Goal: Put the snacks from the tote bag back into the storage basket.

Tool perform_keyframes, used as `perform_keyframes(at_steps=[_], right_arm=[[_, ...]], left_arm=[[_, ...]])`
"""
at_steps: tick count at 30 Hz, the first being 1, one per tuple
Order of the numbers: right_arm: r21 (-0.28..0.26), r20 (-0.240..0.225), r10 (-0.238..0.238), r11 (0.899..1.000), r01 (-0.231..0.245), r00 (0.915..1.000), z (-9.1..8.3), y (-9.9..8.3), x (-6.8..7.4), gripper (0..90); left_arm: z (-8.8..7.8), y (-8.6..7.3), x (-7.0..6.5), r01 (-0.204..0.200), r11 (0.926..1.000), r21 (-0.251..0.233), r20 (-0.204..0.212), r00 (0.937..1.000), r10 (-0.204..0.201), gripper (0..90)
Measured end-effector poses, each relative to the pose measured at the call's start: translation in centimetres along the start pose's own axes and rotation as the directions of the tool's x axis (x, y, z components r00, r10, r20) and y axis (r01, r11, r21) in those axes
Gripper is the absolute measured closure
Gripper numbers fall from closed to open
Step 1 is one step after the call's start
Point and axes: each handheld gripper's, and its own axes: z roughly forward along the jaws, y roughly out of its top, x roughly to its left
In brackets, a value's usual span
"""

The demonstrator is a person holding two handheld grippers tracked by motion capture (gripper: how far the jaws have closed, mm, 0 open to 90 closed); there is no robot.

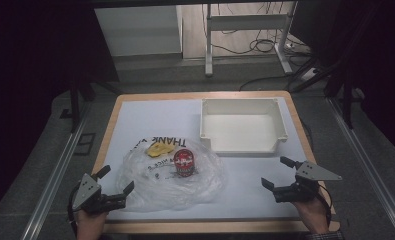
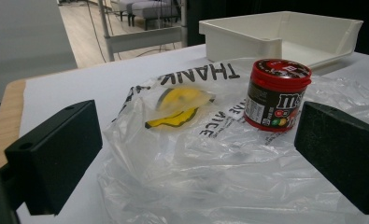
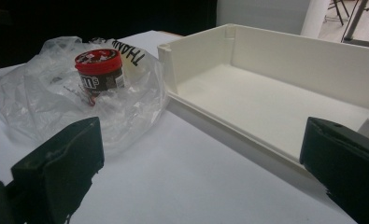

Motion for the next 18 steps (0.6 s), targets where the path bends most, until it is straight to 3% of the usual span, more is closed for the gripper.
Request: perform_keyframes(at_steps=[18], right_arm=[[0.066, -0.066, 0.022, 0.998, -0.018, 0.9975, 1.8, 0.6, -0.1, 0.0]], left_arm=[[0.0, 0.0, -0.1, -0.013, 0.9999, 0.004, -0.013, 0.9998, 0.013, 0.7]])
